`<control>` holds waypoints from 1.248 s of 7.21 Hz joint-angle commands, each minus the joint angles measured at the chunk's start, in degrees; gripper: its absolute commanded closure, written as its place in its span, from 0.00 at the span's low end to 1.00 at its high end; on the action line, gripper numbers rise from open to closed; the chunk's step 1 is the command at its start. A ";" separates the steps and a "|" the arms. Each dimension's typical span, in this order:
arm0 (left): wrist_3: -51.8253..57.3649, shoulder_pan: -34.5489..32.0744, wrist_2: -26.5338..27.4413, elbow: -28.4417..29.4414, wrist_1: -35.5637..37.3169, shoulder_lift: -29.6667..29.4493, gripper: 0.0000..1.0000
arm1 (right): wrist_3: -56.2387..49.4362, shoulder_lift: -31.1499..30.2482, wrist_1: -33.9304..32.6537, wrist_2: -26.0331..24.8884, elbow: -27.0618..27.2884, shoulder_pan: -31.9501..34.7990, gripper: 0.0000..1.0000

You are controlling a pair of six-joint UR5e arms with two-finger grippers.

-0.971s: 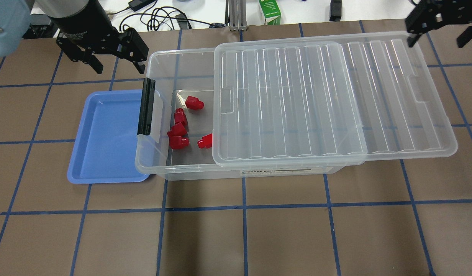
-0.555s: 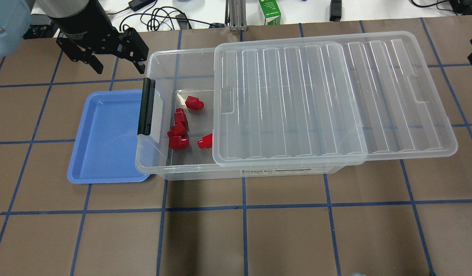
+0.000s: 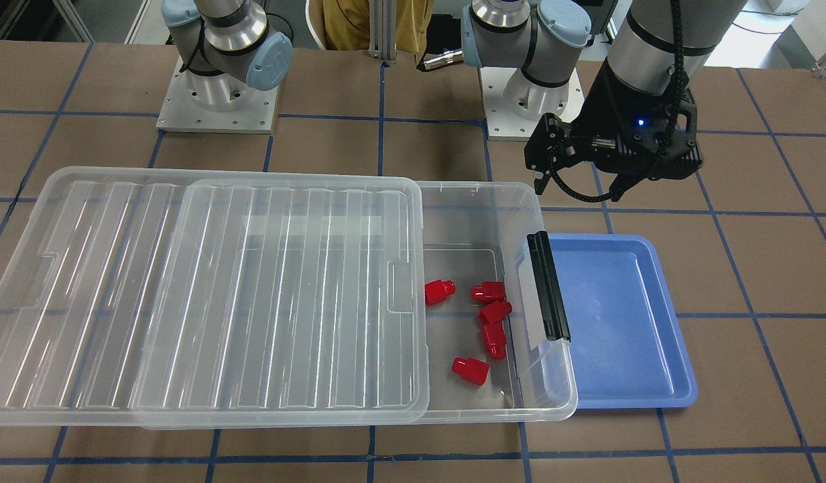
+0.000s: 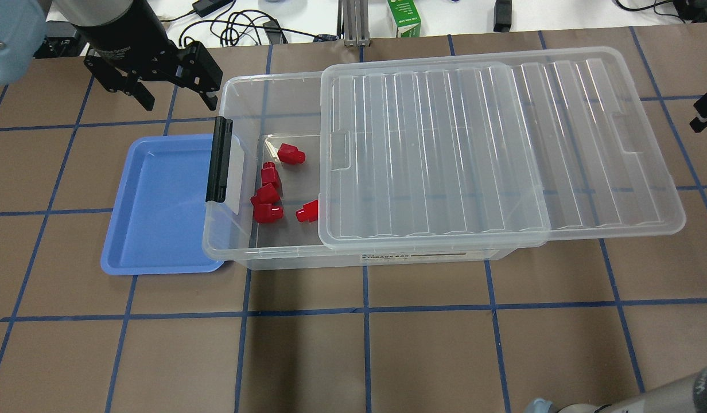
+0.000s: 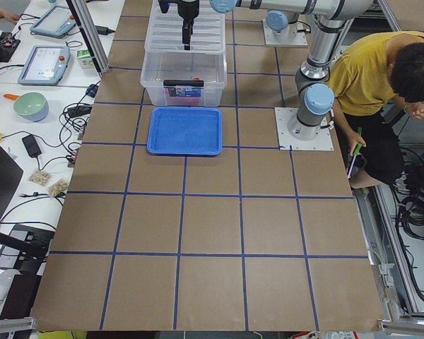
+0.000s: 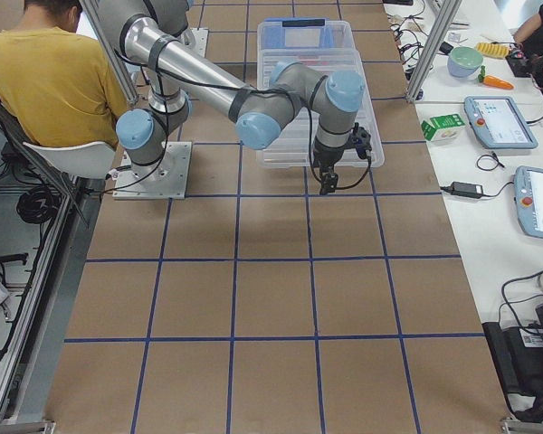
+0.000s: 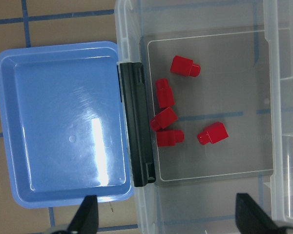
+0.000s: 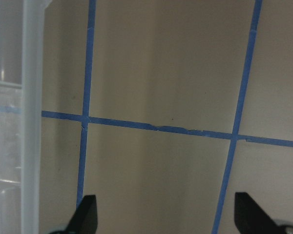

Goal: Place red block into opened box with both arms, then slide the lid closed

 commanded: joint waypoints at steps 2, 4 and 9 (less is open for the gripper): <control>-0.09 0.00 -0.09 0.00 0.00 0.07 0.00 | 4.40 0.81 -2.74 0.56 3.57 -0.04 0.00; -0.01 0.00 -0.09 0.00 0.00 0.07 0.00 | 11.94 0.11 -2.39 1.09 4.19 0.83 0.00; 0.00 0.00 -0.09 0.00 0.35 0.24 0.00 | 16.19 -0.68 -2.39 1.62 4.90 5.75 0.00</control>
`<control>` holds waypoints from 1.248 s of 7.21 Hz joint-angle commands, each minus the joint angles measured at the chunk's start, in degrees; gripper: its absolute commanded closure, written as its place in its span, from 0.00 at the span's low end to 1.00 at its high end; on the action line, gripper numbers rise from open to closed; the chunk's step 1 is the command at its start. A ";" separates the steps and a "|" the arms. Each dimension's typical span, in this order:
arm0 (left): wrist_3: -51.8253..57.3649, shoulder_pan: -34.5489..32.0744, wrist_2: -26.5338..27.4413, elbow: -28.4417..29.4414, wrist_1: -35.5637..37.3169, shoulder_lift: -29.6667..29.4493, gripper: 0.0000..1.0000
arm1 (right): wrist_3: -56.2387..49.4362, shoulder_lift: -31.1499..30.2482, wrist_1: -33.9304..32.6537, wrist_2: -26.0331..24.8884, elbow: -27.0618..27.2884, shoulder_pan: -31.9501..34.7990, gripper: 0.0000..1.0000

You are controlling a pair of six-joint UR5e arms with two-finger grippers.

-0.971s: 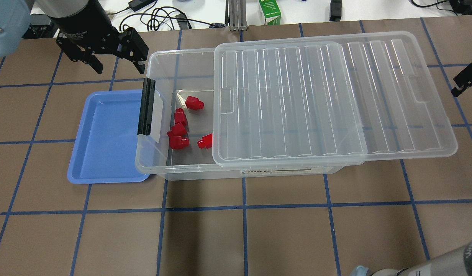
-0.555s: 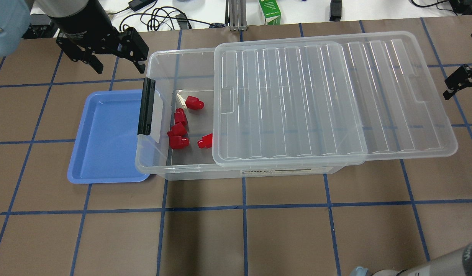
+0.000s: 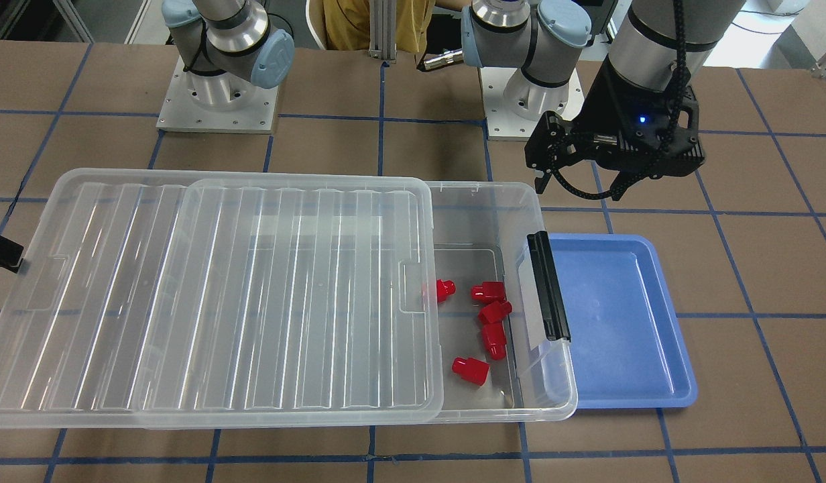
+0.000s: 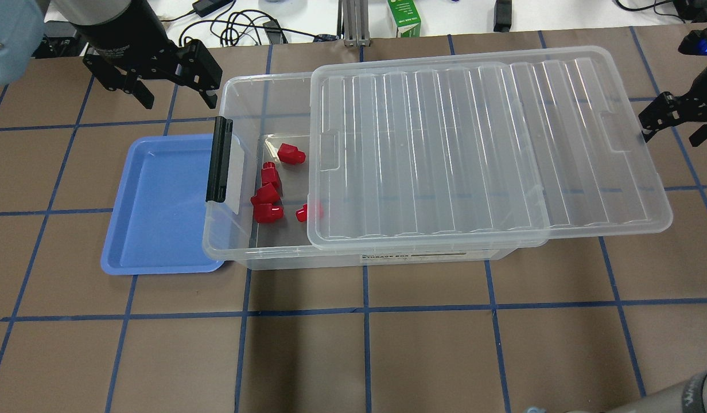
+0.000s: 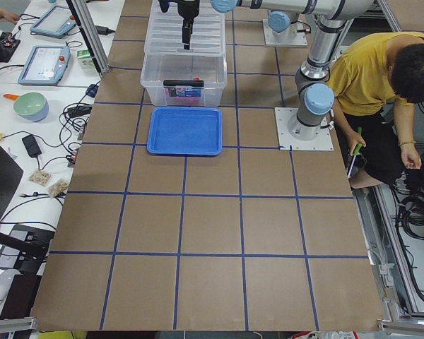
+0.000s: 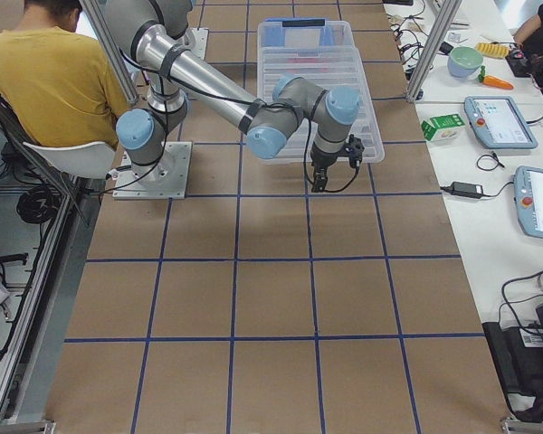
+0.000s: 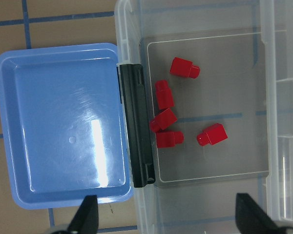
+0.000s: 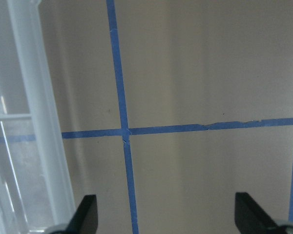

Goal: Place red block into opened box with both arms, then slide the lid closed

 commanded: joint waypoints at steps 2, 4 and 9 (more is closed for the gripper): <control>-0.08 0.09 -0.09 0.00 0.10 0.03 0.00 | 4.11 -0.08 0.14 -0.07 0.05 4.30 0.00; -0.08 0.00 0.00 0.00 0.10 0.20 0.00 | 8.85 -0.34 0.32 0.10 0.05 7.64 0.00; 0.00 0.00 0.09 -0.08 0.10 0.20 0.00 | 13.02 -0.43 -0.03 0.10 0.05 13.90 0.00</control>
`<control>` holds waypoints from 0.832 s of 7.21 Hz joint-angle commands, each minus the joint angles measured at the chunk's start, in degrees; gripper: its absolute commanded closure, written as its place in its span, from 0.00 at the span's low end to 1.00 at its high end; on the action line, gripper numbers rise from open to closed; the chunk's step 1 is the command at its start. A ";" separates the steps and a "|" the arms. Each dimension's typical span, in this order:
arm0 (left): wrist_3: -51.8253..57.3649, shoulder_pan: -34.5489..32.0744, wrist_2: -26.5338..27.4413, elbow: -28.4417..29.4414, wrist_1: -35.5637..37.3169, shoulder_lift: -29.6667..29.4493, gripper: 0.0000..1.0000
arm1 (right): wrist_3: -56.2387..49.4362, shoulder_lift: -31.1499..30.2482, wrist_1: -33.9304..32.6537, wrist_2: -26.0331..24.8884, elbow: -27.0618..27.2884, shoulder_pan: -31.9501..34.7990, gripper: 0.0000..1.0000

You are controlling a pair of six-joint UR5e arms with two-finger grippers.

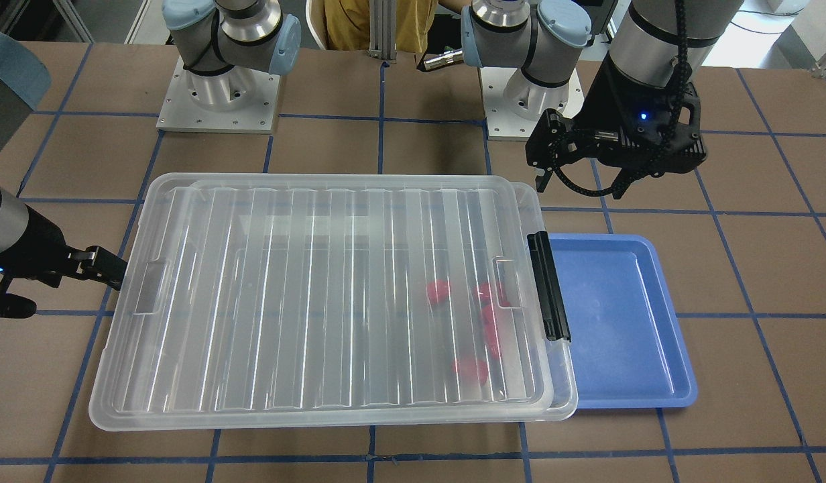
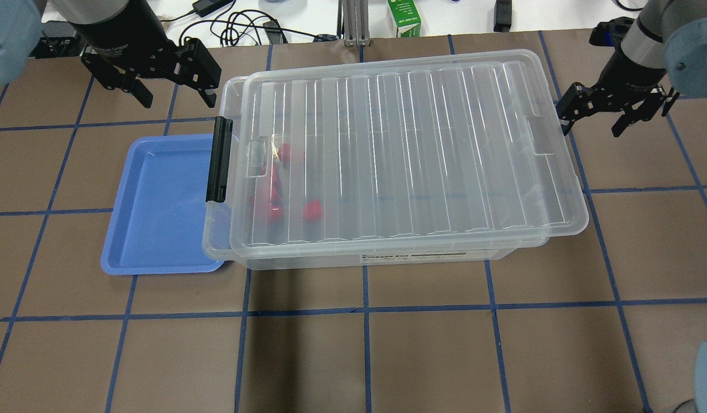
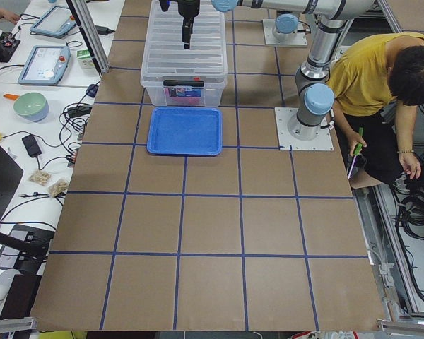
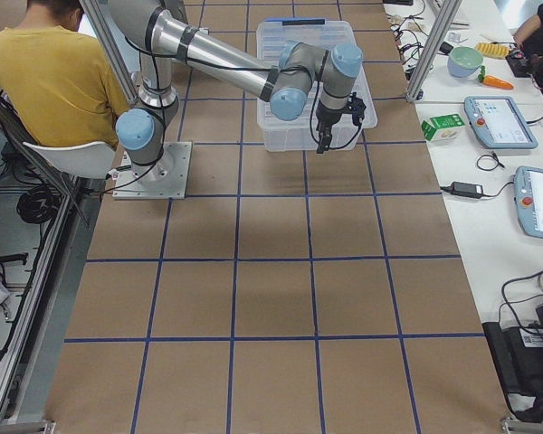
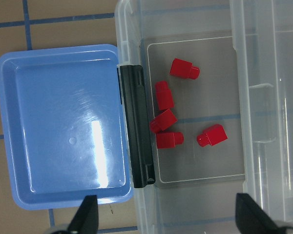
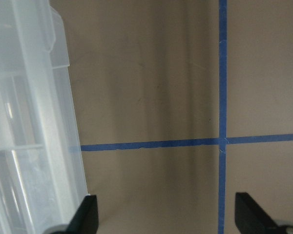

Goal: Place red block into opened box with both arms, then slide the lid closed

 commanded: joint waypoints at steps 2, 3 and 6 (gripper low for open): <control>0.00 0.00 0.00 0.05 -0.09 0.00 0.00 | -0.18 0.13 -0.01 0.46 -0.09 1.61 0.00; 0.00 0.00 0.00 0.05 -0.09 0.00 0.00 | -0.35 0.22 -0.09 0.29 -0.09 2.06 0.00; 0.00 0.00 0.00 -0.04 -0.09 0.09 0.00 | -2.19 -1.17 -0.09 -0.15 -2.19 1.72 0.00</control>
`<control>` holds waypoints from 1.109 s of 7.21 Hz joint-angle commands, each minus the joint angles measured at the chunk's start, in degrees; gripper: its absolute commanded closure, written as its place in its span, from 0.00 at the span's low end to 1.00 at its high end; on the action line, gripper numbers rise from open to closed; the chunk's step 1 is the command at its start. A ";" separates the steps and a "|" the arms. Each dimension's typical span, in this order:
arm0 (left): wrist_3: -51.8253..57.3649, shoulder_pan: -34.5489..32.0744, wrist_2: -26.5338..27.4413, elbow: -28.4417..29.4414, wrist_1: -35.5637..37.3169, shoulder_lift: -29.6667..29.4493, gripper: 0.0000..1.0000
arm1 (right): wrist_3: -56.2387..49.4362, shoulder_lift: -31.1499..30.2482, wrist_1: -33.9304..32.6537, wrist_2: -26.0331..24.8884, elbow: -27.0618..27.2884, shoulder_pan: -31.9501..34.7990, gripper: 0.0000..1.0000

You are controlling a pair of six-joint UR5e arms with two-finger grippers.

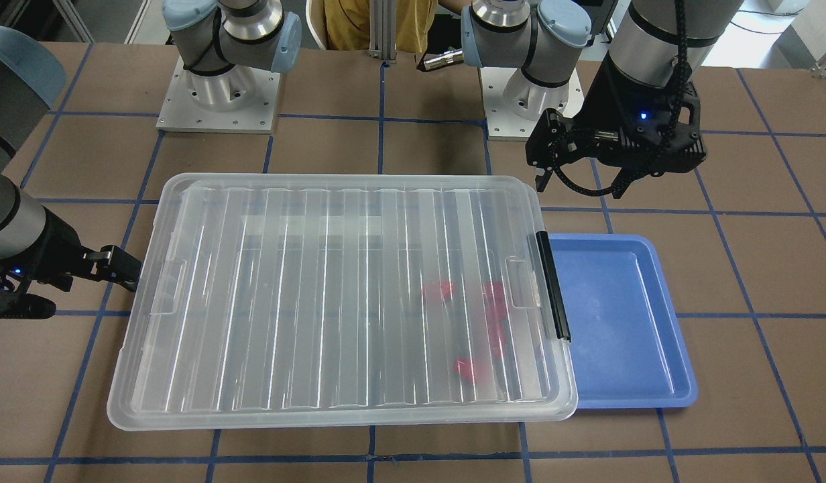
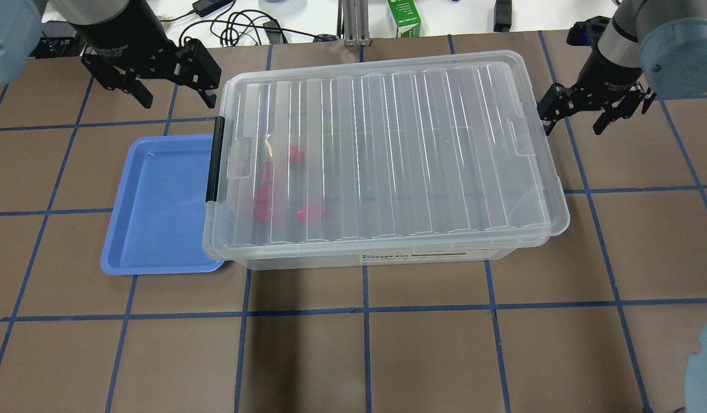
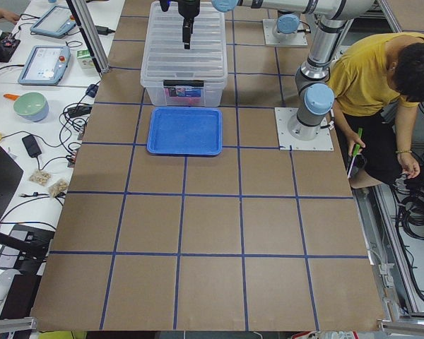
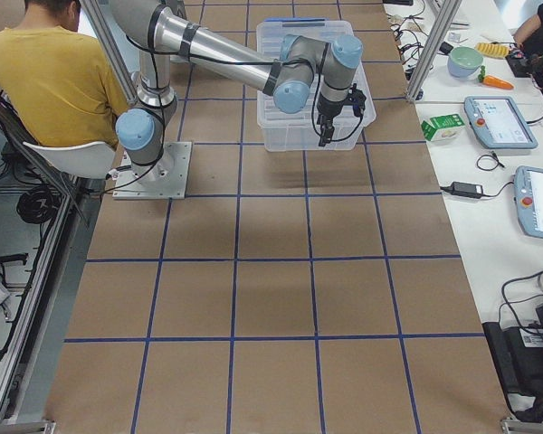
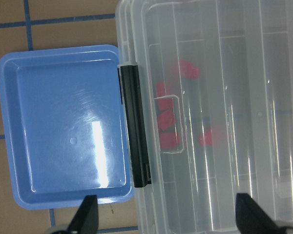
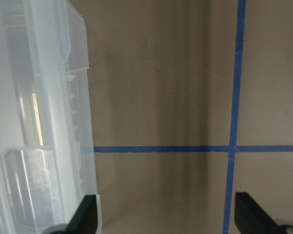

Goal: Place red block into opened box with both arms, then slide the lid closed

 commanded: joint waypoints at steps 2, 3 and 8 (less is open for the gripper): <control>0.00 0.00 0.00 -0.01 0.00 0.03 0.00 | -0.67 -7.95 2.62 0.30 -3.23 0.34 0.00; 0.00 0.00 0.00 -0.01 0.00 0.03 0.00 | -0.14 -12.86 7.07 0.48 -3.06 0.78 0.00; 0.00 0.00 0.00 -0.01 0.00 0.03 0.00 | 17.18 -17.31 9.58 -0.05 -0.60 14.49 0.00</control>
